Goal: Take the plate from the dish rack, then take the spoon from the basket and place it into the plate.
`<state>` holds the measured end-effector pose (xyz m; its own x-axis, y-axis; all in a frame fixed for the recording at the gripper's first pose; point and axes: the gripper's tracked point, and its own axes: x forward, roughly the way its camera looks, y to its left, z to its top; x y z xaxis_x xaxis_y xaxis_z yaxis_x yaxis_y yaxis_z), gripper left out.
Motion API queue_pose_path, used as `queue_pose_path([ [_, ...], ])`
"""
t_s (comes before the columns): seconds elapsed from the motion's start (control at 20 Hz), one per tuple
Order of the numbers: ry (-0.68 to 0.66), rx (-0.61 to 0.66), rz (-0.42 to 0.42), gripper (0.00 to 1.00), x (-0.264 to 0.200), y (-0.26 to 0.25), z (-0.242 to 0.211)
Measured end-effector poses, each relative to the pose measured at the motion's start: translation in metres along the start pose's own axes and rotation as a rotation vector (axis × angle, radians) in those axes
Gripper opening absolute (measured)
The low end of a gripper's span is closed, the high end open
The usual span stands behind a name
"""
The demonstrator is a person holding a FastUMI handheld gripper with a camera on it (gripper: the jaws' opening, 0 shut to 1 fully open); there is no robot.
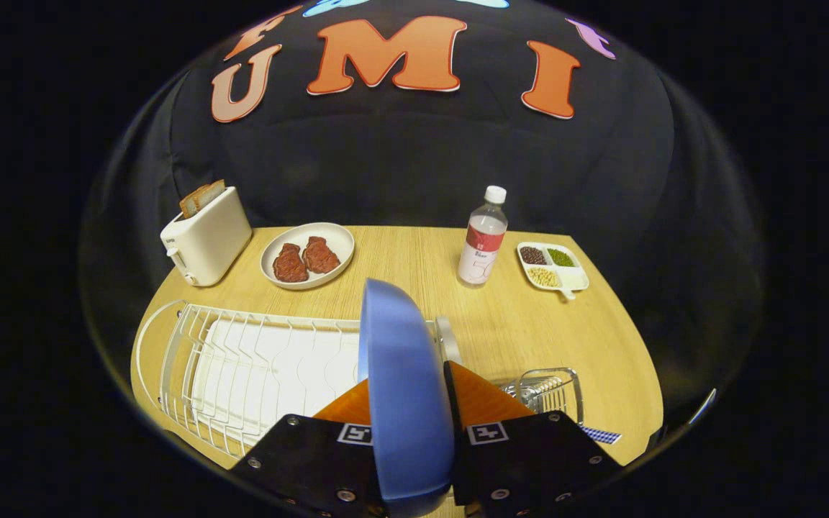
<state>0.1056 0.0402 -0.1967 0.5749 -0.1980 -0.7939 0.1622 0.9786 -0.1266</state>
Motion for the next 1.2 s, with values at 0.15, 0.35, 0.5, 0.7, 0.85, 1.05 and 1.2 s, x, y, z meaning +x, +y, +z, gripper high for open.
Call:
queue_pose_path([
  [0.15, -0.042, -0.025, -0.037, 0.31, -0.010, -0.002, 0.009],
  [0.35, -0.105, 0.037, 0.056, 0.31, -0.044, 0.008, 0.024],
  [0.5, -0.149, 0.075, 0.122, 0.31, -0.073, 0.007, 0.023],
  [0.7, -0.180, 0.099, 0.202, 0.31, -0.109, 0.004, 0.003],
  [0.85, -0.183, 0.120, 0.237, 0.31, -0.126, -0.005, -0.020],
  [1.05, -0.160, 0.151, 0.282, 0.31, -0.136, -0.012, -0.060],
  [1.2, -0.092, 0.184, 0.348, 0.31, -0.140, -0.007, -0.105],
])
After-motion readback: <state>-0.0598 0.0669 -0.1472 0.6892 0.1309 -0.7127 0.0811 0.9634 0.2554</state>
